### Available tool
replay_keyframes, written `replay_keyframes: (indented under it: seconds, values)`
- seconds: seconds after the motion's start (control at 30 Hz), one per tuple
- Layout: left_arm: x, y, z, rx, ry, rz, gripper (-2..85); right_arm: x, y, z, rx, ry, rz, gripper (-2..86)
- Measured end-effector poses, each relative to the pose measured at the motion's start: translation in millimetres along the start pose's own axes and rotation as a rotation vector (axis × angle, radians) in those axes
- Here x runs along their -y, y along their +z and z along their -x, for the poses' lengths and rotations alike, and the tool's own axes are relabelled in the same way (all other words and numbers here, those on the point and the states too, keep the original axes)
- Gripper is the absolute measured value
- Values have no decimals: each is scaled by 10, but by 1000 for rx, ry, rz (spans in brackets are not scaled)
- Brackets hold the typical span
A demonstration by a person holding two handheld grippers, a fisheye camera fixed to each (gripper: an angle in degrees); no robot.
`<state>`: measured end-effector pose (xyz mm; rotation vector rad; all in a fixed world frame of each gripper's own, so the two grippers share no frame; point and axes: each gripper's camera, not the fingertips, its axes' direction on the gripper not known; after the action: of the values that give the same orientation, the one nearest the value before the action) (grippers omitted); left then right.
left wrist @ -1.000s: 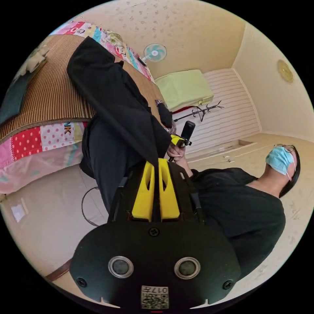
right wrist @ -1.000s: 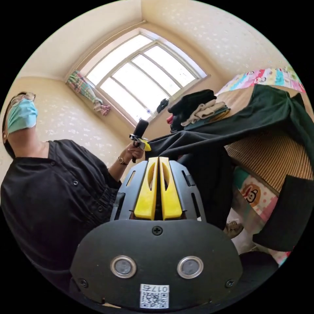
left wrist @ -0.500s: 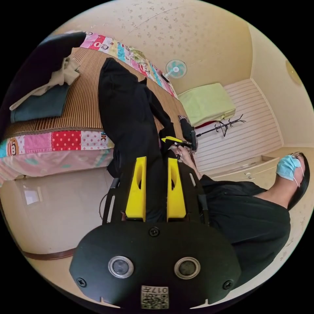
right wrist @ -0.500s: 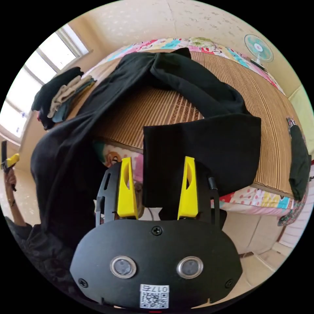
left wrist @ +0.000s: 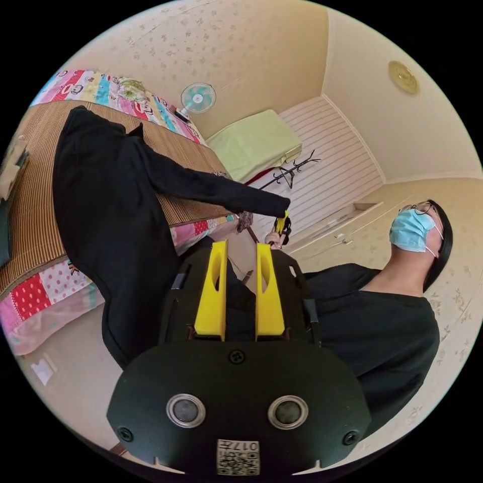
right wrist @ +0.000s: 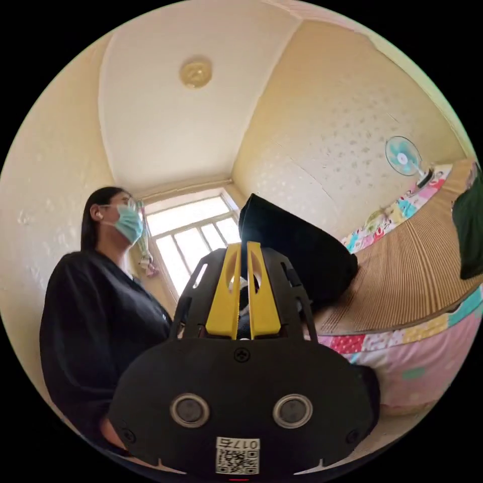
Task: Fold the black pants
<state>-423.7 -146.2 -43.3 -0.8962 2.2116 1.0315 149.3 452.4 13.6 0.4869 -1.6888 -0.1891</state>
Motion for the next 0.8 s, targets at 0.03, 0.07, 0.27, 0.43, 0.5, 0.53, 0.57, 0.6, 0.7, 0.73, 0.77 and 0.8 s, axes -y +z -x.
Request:
replay_keyframes:
  seconds: [0.03,0.07,0.27,0.43,0.5,0.53,0.57,0.6,0.7,0.73,0.77,0.8]
  values:
    - [4,29,4,-8,3,7,91,-200,-167,110,-10,-19,116,22]
    - [23,94,26,-28,5,25,91,-444,-275,103,-21,52,241,20]
    - [181,485,46,-52,15,99,94,-1692,-413,-291,-39,552,708,11]
    - [233,849,-22,-36,33,168,95,-1327,-592,-521,-351,558,446,30]
    - [233,1091,-29,-71,44,193,98,-1098,-446,-605,-504,501,431,53]
    - [232,1162,-24,-75,42,197,104,-1007,-294,-726,-581,497,455,87]
    - [228,1317,0,-71,26,203,116,-987,-112,-899,-589,520,508,117]
    - [225,1486,23,-57,9,218,128,-1007,-14,-995,-560,536,548,130]
    - [199,1880,-7,-26,12,277,136,-1338,295,-1319,-423,657,698,138]
    - [189,1939,-23,-23,17,284,136,-1414,221,-1237,-494,626,636,121]
    - [163,2028,-57,-13,27,290,136,-1496,99,-1120,-542,609,572,94]
    - [134,2091,-74,2,35,291,136,-1553,48,-1071,-524,609,551,80]
